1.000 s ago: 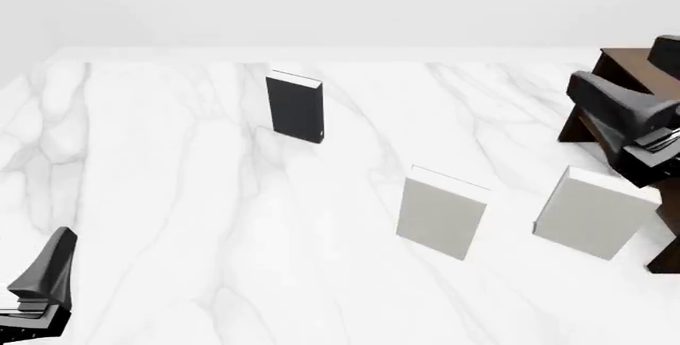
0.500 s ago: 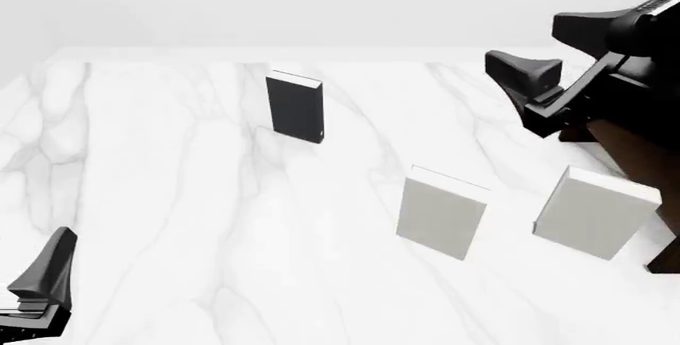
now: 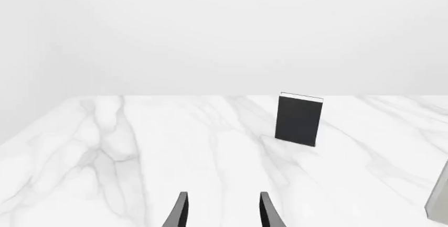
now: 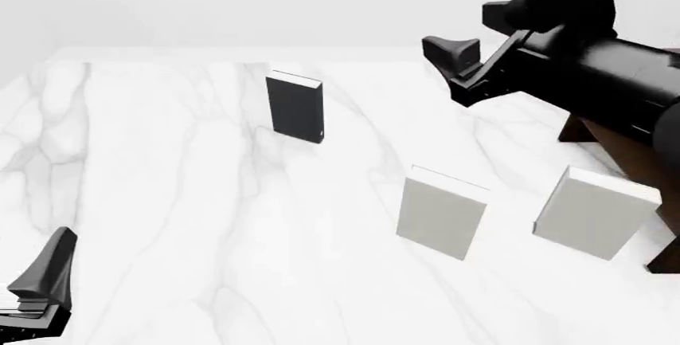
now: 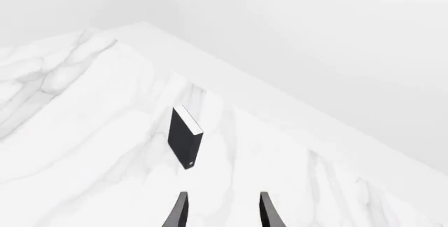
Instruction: Pick up the book on the left and place it on top of the shelf.
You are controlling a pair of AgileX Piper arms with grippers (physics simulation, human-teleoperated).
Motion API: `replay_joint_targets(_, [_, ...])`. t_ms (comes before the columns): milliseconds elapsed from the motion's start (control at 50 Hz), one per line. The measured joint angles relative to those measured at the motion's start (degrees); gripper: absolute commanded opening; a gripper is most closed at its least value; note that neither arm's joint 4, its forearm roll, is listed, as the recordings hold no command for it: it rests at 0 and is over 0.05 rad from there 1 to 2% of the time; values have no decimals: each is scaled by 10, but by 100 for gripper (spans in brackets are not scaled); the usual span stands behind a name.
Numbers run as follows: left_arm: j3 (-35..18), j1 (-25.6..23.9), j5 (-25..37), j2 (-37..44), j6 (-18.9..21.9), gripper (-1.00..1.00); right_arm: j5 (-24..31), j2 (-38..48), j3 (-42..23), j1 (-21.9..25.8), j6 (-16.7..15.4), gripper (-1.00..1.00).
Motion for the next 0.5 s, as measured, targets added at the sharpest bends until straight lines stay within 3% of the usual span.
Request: replay_joint_targets(500, [0, 0, 0, 0, 0, 100, -76, 123, -47, 24, 29, 100])
